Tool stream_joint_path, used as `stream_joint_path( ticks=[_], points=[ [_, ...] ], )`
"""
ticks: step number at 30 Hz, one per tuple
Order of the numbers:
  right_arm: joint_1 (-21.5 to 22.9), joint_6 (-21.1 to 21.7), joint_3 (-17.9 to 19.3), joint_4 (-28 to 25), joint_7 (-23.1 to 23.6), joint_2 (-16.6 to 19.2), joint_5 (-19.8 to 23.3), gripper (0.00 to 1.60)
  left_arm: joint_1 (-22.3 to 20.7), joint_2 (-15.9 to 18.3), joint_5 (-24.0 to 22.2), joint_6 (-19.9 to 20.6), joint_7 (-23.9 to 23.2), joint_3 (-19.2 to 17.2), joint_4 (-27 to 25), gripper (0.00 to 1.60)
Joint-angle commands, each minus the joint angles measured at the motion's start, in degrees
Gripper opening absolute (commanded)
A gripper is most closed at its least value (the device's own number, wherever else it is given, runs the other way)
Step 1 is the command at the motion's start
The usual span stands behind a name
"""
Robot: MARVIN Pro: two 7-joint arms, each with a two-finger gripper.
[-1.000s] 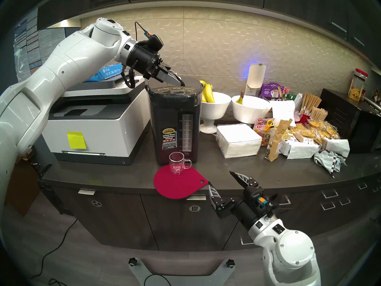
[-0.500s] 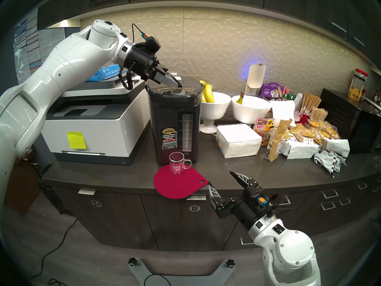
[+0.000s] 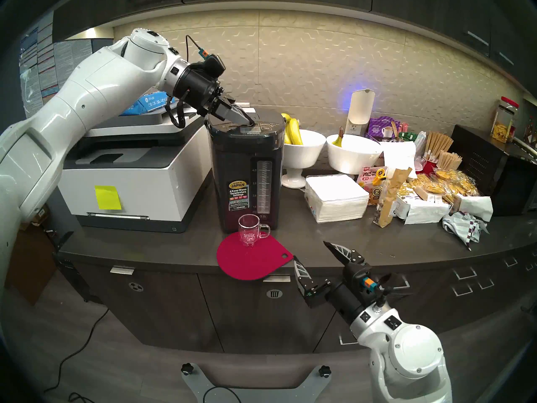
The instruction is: Press the water dispenser button and fill the cup
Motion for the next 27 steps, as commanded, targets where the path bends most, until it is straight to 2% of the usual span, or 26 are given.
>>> stream_joint_path(
  ticks=[1, 27],
  points=[
    [0.2, -0.1, -0.1, -1.4, 0.1, 0.1, -0.1, 1.6, -0.2, -0.8, 0.5, -0.4, -1.7, 1.1, 1.1, 0.0],
    [0.2, -0.2, -0.1, -1.4, 0.1, 0.1, -0.1, 1.6, 0.2, -2.8, 0.4, -2.7, -2.1, 2.7, 4.7, 0.0]
  ],
)
